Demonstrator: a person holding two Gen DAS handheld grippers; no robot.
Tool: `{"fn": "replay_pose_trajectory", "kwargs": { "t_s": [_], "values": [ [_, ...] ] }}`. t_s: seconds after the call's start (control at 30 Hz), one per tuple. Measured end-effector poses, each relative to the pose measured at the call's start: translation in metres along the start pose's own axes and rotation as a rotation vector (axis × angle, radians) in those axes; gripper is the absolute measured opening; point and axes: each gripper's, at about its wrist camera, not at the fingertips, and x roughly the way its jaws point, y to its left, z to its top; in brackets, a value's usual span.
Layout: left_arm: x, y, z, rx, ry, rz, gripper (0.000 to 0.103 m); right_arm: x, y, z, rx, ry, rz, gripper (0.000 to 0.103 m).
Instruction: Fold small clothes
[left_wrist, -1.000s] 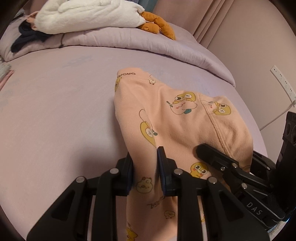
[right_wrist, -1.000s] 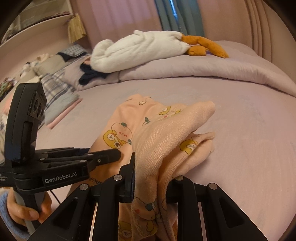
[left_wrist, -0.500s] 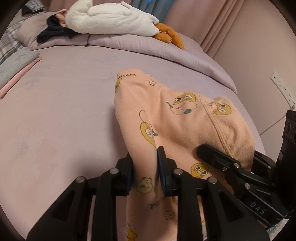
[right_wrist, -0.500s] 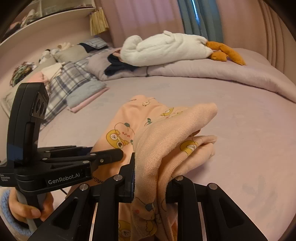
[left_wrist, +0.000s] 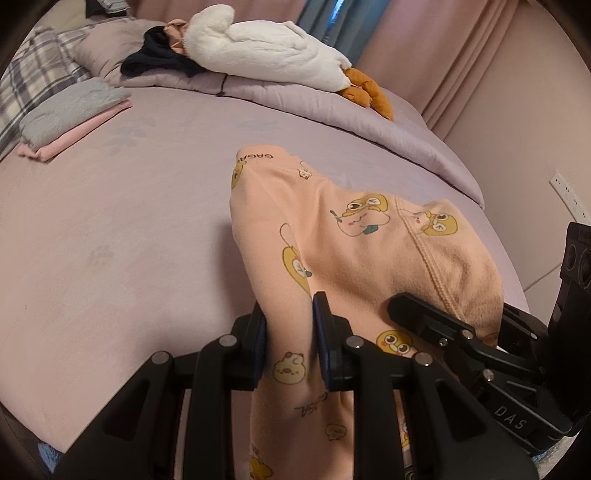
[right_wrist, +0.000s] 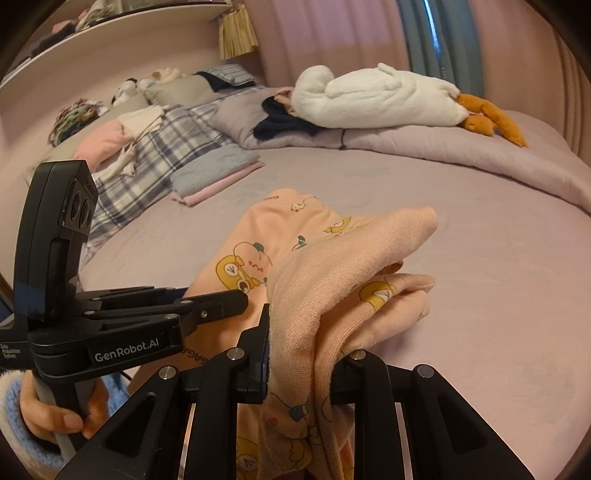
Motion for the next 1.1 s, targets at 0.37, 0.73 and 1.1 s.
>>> {"fn": "replay_pose_trajectory", "kwargs": {
  "t_s": [0.37,0.73,1.1],
  "values": [
    [0.004,0.014,0.013,-0.012,-0.013,-0.024,0.021,0.010,0.014,0.010,-0.028,0.001,-0.015,0.023],
    [0.037,0.032,0.043,-0.010,0.021,-0.032,0.021,0.038,0.008,0.029,-0.036,0.028,-0.041,0.023],
    [0.090,0.045,0.090,0.000,0.043,-0.011,0.021,0.082,-0.008,0.058,-0.079,0.012,-0.066,0.023]
  ]
}}
